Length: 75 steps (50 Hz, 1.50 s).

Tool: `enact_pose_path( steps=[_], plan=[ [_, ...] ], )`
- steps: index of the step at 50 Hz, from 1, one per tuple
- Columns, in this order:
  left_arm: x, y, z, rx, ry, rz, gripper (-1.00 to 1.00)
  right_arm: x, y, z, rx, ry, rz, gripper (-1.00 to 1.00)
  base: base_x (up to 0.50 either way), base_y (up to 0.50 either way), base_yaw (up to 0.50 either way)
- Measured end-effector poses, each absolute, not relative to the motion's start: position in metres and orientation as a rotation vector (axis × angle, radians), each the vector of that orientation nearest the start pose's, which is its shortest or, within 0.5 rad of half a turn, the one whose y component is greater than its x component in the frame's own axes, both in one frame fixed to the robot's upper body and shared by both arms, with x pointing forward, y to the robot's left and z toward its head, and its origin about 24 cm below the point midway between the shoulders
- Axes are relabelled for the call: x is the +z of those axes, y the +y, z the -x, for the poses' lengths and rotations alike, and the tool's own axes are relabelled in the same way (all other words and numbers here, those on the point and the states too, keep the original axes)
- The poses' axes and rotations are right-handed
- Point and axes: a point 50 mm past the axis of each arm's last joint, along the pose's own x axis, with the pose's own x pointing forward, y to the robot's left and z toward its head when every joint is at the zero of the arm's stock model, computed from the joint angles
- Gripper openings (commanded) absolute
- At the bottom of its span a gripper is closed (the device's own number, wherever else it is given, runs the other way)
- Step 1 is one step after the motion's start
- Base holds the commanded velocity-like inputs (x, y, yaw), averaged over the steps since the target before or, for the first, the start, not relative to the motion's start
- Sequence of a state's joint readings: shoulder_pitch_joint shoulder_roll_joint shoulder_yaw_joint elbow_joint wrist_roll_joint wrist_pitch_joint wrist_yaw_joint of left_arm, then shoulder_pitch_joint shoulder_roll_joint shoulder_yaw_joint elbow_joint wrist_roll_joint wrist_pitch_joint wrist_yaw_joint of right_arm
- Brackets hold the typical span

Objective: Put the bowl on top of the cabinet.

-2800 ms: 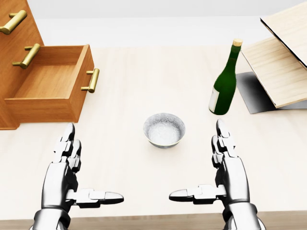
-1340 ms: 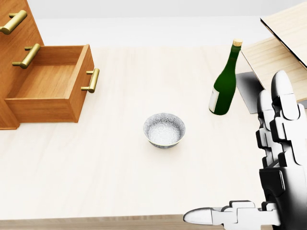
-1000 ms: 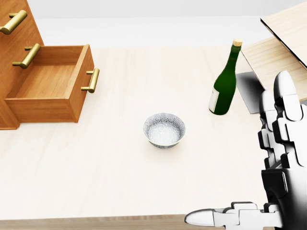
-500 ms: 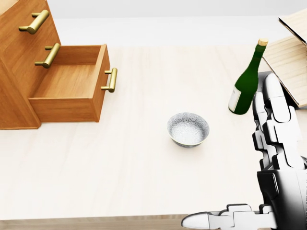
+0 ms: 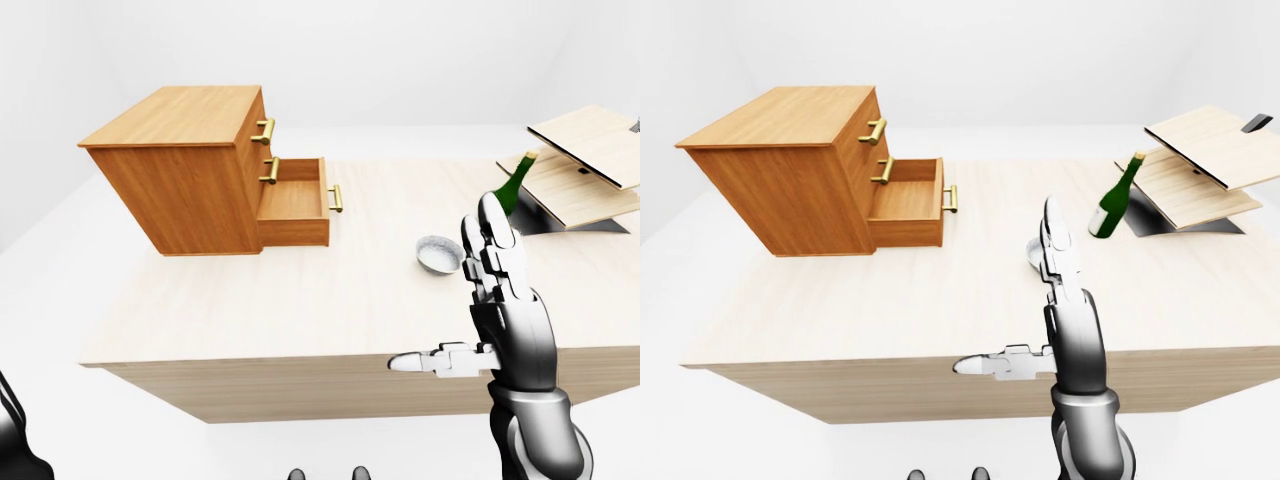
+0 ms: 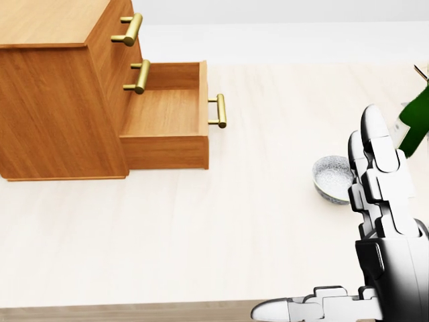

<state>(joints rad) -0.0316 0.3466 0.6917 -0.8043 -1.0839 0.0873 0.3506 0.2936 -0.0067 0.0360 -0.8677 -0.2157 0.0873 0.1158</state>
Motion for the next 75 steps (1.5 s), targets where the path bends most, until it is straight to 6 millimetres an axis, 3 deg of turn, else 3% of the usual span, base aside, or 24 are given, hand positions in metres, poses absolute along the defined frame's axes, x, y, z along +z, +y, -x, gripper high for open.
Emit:
enact_pose_path(
  steps=[26, 58, 75],
  plan=[
    [0.2499, 0.2775, -0.1544, 0.275, -0.879, 0.552, 1.0, 0.1661, -0.1524, -0.1707, 0.002, -0.475, 0.225, 1.0, 0.0, 0.21, 0.0],
    [0.2491, 0.2776, -0.1556, 0.276, -0.878, 0.546, 1.0, 0.1663, -0.1489, -0.1689, 0.035, -0.474, 0.238, 1.0, 0.49, 0.13, 0.0],
    [0.2495, 0.2764, -0.1538, 0.27, -0.882, 0.543, 1.0, 0.1663, -0.1547, -0.1668, 0.013, -0.471, 0.203, 1.0, 0.14, 0.03, 0.0]
  ],
)
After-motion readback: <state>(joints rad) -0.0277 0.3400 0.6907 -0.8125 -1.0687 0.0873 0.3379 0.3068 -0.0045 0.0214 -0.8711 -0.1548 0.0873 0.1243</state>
